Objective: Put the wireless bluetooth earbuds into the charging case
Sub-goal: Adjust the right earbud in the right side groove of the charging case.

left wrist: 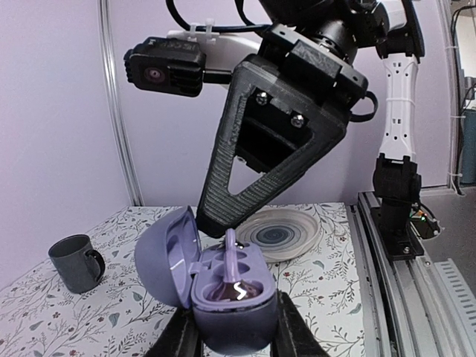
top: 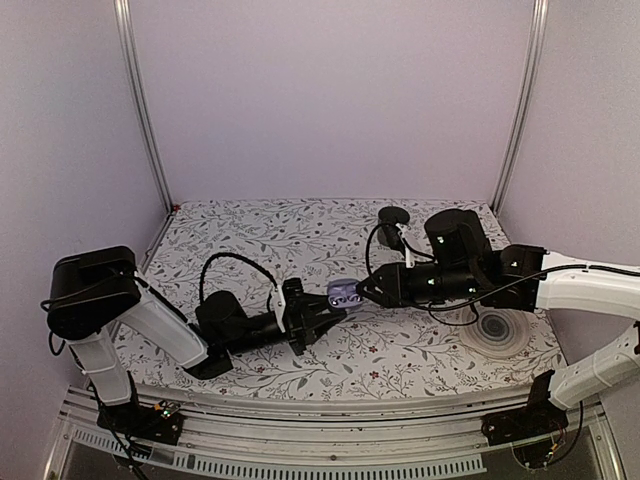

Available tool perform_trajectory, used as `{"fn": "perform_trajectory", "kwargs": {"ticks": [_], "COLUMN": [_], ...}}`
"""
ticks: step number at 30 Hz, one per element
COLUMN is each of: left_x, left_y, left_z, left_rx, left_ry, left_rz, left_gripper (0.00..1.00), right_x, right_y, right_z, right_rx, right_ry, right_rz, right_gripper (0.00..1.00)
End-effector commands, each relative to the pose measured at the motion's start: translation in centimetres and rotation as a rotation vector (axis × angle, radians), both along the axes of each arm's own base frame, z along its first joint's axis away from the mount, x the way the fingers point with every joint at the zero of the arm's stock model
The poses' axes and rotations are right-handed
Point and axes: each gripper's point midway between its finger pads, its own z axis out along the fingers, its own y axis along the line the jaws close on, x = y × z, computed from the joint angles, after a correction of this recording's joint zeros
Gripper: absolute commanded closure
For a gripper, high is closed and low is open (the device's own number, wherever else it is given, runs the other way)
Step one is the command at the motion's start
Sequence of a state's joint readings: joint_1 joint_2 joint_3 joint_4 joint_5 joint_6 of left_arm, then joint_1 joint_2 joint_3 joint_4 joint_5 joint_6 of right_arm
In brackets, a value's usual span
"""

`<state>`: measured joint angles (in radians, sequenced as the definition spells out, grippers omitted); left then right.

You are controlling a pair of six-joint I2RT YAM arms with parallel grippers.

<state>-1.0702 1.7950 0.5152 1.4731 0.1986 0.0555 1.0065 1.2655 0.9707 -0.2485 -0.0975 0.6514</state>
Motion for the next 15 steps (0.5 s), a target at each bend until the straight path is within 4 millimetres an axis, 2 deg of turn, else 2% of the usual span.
{"fn": "perform_trajectory", "kwargs": {"ticks": [1, 10, 15], "left_x": [0.4, 0.2, 0.2], "left_y": [0.3, 0.2, 0.3], "left_z": [1.9, 2.3, 1.7], "left_rx": [-0.056, -0.057, -0.043], "left_ry": [-0.026, -0.035, -0.024], "left_rz": [0.008, 0.002, 0.0], "left_gripper": [1.0, 1.0, 1.0], "right_x": [-0.4, -0.5, 0.0], "right_y": [-0.3, -0.6, -1.2], "right_z": [-2.4, -3.4, -1.4], "right_rx": [-0.062, -0.105, -0.073], "right_ry": [0.035, 0.045, 0.006], "right_rz": [0.003, -0.002, -0.038], "right_gripper": [0.71, 0.7, 0.65]}}
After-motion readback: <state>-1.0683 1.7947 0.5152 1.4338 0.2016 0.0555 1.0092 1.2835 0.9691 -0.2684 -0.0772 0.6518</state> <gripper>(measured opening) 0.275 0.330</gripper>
